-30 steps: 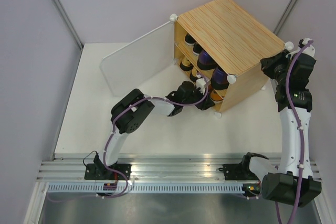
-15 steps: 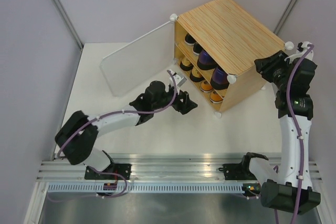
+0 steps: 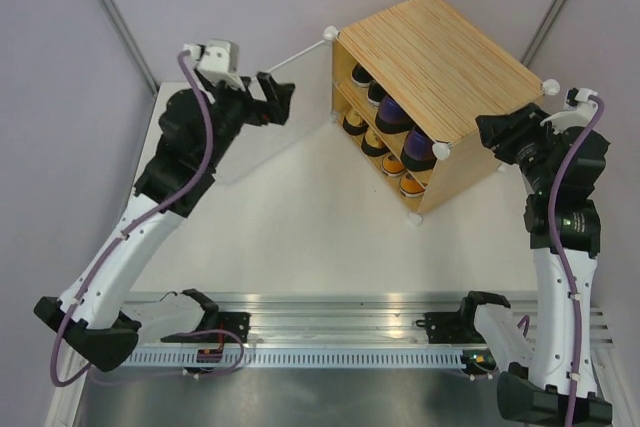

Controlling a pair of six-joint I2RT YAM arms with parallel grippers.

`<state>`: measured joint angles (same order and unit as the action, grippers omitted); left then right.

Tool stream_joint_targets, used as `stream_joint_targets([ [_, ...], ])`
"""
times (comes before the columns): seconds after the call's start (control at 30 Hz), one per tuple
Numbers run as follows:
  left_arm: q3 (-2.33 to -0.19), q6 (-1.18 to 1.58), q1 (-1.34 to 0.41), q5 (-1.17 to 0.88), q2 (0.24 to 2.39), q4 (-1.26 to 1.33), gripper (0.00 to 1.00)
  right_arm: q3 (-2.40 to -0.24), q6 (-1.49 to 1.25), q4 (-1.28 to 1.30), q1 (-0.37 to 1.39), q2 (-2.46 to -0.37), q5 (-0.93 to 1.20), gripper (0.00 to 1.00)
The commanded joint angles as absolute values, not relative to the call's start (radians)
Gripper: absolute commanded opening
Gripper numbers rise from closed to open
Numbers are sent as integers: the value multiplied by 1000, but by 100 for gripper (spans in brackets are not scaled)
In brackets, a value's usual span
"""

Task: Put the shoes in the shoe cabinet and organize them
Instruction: Adjust the shoe in the shoe cabinet, then close the shoe cabinet at the center of the board.

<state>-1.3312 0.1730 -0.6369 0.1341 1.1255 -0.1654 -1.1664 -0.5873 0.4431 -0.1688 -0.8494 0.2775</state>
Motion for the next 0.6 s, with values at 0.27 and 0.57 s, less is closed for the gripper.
stream_joint_targets([
  [0.27,-1896,331,-213,342,1501,-618,99,-1209,-583,446,-161,-833,339,51],
  [0.57,-2092,445,-43,193,1735,-710,99,-1219,-561,446,-146,-857,348,51],
])
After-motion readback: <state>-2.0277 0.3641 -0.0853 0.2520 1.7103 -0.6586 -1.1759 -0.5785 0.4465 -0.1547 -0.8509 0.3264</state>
